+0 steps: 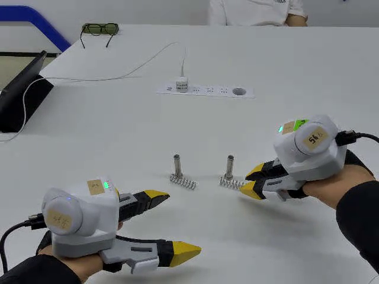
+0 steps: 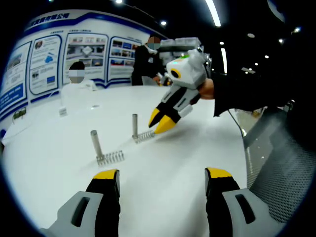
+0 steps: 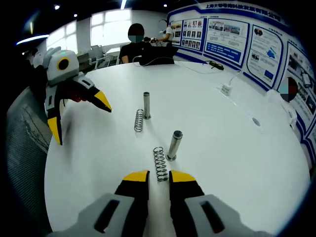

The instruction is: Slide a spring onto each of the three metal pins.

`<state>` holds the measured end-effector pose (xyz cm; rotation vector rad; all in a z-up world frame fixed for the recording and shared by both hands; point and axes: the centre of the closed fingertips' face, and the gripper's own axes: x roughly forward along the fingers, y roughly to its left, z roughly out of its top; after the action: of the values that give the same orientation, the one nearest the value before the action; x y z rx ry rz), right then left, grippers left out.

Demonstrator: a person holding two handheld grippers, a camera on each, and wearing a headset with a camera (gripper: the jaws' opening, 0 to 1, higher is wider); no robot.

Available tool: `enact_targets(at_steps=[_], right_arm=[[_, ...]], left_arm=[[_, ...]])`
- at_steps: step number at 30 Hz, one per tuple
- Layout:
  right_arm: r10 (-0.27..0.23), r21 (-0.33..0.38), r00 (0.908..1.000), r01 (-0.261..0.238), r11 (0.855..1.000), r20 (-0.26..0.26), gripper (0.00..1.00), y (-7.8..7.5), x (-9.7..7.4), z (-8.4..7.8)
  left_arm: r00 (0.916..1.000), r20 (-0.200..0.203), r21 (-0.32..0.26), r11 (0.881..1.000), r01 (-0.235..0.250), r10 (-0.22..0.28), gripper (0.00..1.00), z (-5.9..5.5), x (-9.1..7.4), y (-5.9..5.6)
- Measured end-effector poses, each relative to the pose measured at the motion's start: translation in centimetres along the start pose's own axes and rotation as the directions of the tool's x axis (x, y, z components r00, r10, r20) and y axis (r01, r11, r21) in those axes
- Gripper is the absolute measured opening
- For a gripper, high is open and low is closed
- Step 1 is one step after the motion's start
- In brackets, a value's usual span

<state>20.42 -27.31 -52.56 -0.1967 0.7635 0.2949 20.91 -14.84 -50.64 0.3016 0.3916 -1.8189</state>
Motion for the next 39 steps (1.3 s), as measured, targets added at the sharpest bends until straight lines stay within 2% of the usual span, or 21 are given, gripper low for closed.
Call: enact_targets(at_steps=[6, 16, 26, 39], right_arm=[[0.013, -0.015, 0.9992, -0.014, 1.000, -0.037, 0.16, -0.2, 0.8, -0.6], [0.033, 0.003, 0.9980, -0.033, 0.999, -0.053, 0.15, -0.2, 1.2, -1.2], [0.046, 0.023, 0.9974, -0.045, 0.999, -0.055, 0.12, 0.0, 1.3, -1.3], [0.045, 0.008, 0.9971, -0.045, 0.999, -0.062, 0.12, 0.4, 0.6, -1.3]], left_arm=[[1.0000, 0.001, -0.002, 1.000, -0.001, 0.001, 0.71, -0.1, 0.0, 0.0], [1.0000, -0.003, -0.005, 1.000, 0.001, -0.001, 0.71, -0.2, 0.0, 0.0], [1.0000, -0.004, -0.005, 1.000, 0.002, -0.002, 0.70, -0.2, 0.0, 0.0], [0.9995, -0.021, 0.015, 1.000, 0.023, -0.022, 0.69, -0.2, 0.3, -0.2]])
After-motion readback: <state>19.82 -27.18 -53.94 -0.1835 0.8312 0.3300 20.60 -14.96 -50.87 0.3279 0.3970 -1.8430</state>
